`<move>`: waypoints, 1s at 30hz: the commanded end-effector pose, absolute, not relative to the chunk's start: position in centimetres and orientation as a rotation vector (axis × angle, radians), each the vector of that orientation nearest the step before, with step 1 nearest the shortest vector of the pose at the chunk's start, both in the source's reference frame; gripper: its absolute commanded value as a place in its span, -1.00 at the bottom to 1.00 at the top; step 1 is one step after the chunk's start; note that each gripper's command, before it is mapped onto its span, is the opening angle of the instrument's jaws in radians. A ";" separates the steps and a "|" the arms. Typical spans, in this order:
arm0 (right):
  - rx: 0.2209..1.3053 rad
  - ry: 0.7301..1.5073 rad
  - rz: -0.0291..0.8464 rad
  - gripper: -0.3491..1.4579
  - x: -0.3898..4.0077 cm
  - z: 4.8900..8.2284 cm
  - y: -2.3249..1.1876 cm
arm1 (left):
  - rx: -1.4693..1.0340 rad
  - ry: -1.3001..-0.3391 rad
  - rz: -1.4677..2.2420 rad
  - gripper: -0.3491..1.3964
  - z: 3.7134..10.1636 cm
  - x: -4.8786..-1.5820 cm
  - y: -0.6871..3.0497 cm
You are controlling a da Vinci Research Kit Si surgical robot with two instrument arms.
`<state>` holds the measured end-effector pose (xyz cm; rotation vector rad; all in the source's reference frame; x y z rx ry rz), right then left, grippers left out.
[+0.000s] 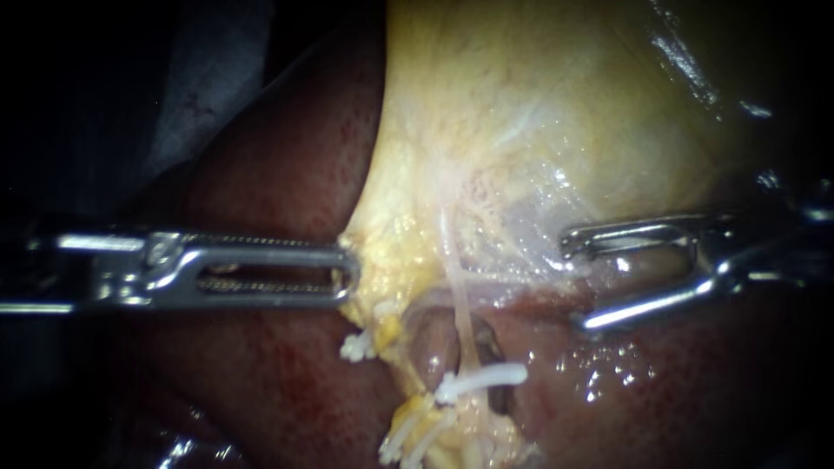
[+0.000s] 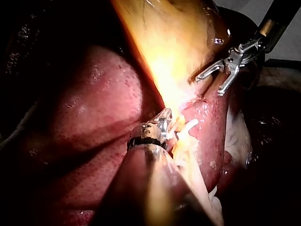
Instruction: Going back first clip right tube
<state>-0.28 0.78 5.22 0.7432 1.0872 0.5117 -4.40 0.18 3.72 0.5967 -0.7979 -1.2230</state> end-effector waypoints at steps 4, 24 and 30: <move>0.735 1.092 0.502 0.05 -0.37 5.16 0.86 | 0.596 -0.798 -1.223 -1.00 3.73 -4.40 0.18; 0.739 1.092 0.501 0.05 -0.45 5.12 0.87 | 0.592 -0.798 -1.222 -1.00 4.12 -4.88 0.19; 0.739 1.092 0.501 0.05 -0.45 5.13 0.87 | 0.605 -0.798 -1.212 -1.00 4.25 -5.13 0.16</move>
